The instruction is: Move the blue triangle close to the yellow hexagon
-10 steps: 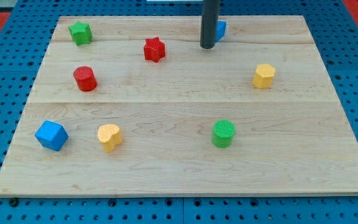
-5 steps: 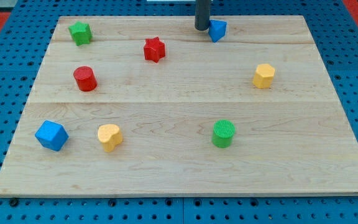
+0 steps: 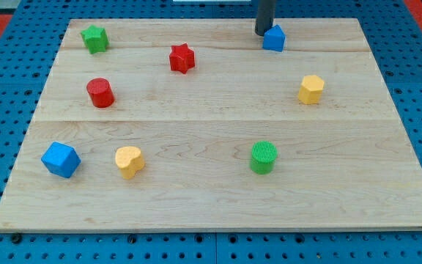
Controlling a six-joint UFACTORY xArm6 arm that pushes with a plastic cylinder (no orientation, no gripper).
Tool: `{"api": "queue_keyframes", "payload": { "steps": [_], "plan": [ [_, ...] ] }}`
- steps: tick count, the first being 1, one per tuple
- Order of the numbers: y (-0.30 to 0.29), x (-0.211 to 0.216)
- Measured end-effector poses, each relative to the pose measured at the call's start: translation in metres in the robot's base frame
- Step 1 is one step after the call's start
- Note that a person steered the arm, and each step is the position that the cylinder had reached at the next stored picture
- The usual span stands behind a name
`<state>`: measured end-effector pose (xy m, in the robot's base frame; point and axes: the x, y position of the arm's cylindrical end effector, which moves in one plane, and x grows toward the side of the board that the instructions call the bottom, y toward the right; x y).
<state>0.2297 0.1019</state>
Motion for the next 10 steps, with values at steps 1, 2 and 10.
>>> {"api": "queue_keyframes", "payload": {
  "steps": [1, 2, 10],
  "plan": [
    [0.019, 0.001],
    [0.019, 0.001],
    [0.036, 0.054]
  ]
}}
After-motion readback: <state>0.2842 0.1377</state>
